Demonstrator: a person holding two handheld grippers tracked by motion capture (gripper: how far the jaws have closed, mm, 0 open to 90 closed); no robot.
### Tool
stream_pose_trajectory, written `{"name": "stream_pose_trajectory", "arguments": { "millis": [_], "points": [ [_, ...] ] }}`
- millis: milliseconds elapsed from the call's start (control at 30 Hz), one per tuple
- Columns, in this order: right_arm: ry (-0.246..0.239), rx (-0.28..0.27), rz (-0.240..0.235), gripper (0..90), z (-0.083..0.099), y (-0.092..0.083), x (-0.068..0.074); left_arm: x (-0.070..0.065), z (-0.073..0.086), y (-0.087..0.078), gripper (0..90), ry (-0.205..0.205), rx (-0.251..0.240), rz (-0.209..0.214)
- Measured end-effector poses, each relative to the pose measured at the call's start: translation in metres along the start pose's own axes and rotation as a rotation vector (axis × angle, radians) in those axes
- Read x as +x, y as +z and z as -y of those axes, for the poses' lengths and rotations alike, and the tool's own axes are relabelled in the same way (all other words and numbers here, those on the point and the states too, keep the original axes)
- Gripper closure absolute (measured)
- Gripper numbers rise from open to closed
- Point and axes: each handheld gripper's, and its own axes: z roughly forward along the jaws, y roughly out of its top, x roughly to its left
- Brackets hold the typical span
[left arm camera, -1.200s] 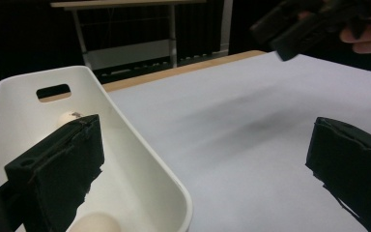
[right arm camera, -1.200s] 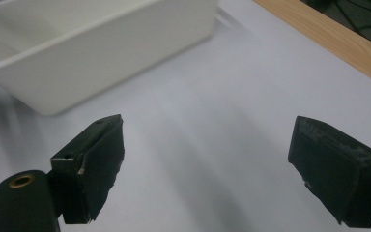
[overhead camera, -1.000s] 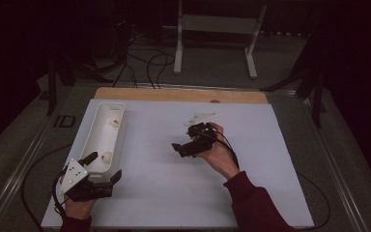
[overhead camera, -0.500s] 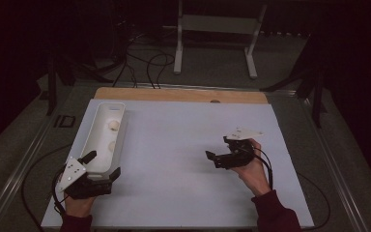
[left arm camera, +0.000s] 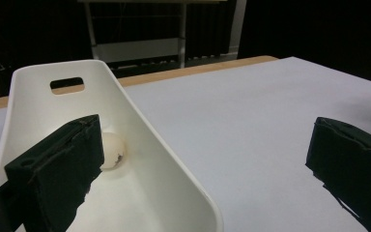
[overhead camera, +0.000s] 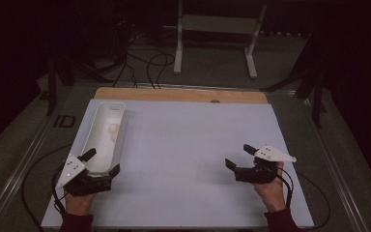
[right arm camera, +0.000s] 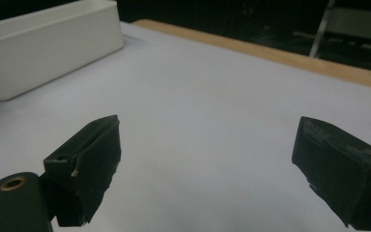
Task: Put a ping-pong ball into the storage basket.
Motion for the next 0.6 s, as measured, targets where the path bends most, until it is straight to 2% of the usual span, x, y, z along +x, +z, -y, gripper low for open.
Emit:
{"name": "stream_pose_trajectory", "arguments": {
  "millis": [100, 267, 600],
  "points": [
    [-0.008, -0.037, 0.013, 9.8, 0.008, -0.006, 0.001, 0.002, 0.0, 0.001, 0.0, -0.007, -0.004, -0.001],
    [-0.055, -0.066, 0.03, 9.8, 0.014, -0.012, 0.004, 0.003, -0.001, 0.002, 0.0, -0.005, -0.004, -0.002],
    [-0.048, -0.087, 0.055, 9.8, 0.027, -0.015, 0.002, 0.002, -0.002, 0.004, 0.0, 0.003, 0.002, 0.004]
  ]
}}
